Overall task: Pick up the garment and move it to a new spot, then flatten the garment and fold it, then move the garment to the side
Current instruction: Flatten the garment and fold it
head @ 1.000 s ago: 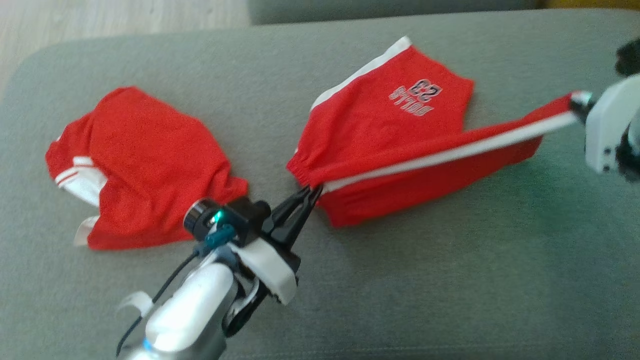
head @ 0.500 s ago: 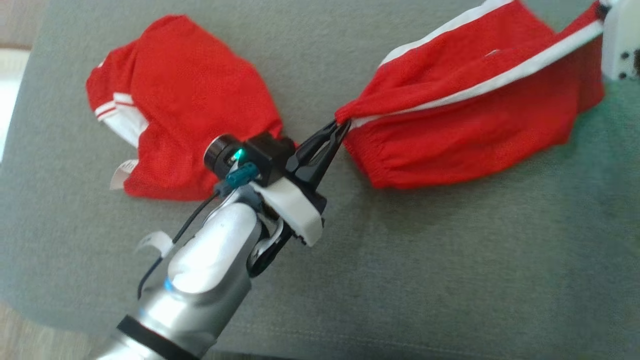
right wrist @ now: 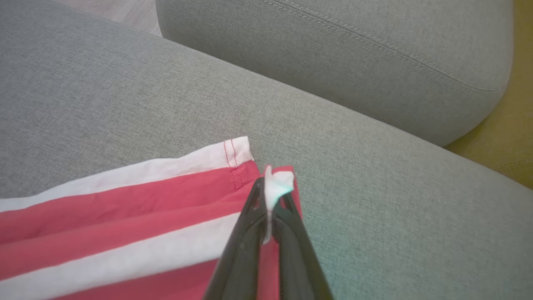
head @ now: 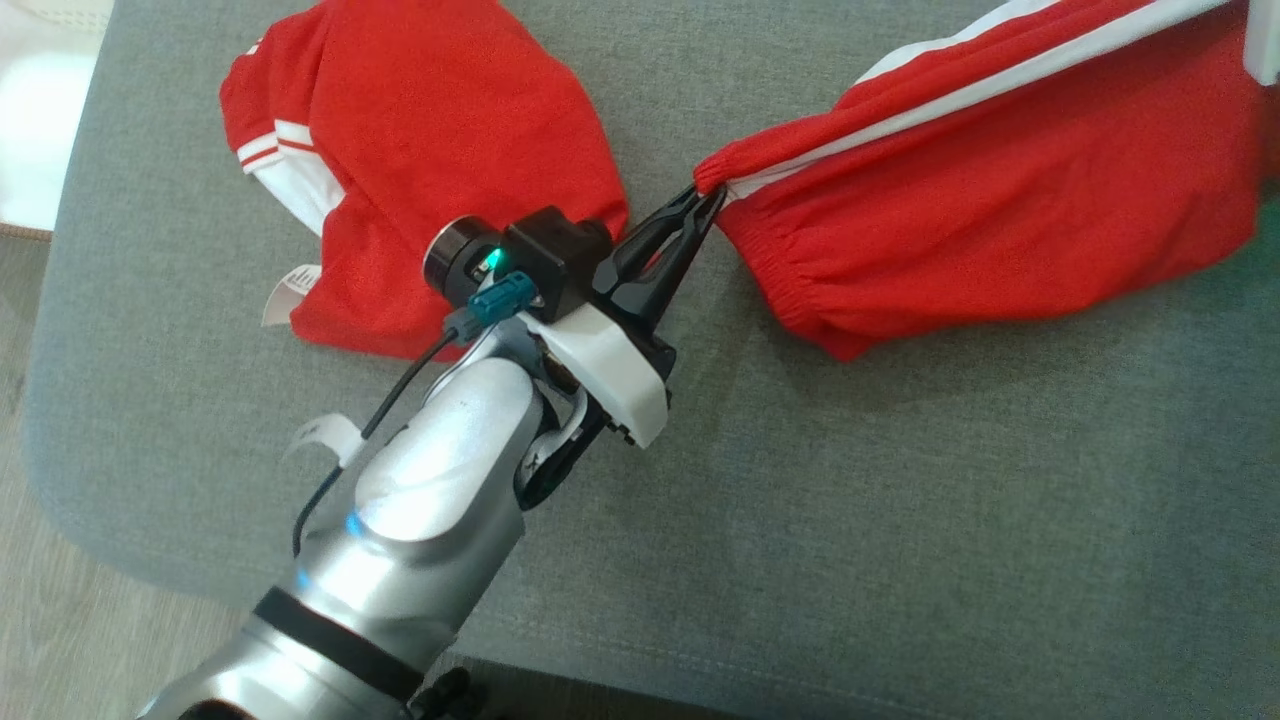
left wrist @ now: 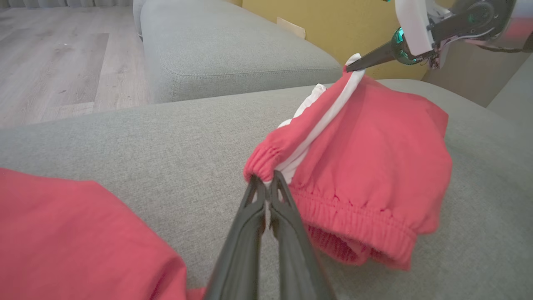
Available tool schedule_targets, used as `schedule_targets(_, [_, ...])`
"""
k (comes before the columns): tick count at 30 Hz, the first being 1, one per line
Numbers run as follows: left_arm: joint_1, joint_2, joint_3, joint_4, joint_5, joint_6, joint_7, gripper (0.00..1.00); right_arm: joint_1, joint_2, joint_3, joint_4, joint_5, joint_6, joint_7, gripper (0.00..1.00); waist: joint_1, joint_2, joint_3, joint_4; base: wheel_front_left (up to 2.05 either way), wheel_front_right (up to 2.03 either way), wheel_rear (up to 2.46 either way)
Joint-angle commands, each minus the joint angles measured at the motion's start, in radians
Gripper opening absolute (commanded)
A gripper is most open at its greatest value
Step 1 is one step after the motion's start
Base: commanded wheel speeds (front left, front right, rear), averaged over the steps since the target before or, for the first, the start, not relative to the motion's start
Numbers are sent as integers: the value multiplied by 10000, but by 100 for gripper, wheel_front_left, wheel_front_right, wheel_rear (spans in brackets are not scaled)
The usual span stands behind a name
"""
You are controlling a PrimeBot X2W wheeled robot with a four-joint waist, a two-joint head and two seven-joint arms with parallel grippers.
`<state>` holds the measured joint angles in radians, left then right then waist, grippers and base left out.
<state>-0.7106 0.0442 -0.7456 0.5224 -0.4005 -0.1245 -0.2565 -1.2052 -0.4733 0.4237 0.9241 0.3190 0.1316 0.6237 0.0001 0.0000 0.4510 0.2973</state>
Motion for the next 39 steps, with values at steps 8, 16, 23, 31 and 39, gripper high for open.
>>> schedule_targets(8, [-527,75,194,-32,-65,-57,-53,33,-803,398,119,544,-376,-9,-966,100,-1,0,192,17,0,0,0])
schedule_targets(16, [-495,64,487,200,-59,-35,-53,100,-841,709,-63,1351,-517,-9,-2285,100,-1,0,-96,-260,0,0,0])
schedule_targets(23, [68,98,1273,89,157,246,-53,100,-64,1223,-636,1288,289,-9,-4552,100,-1,0,-993,-730,0,0,0])
schedule_targets(31, [1523,437,2988,-1326,405,779,-53,100,2083,2190,-750,7,1544,-9,-7376,100,-1,0,-2370,-1556,0,0,0])
schedule_targets(39, [3210,567,4149,-2580,706,1005,-53,100,4293,2984,-1152,-1278,1530,-9,-8719,100,-1,0,-3420,-2402,0,0,0])
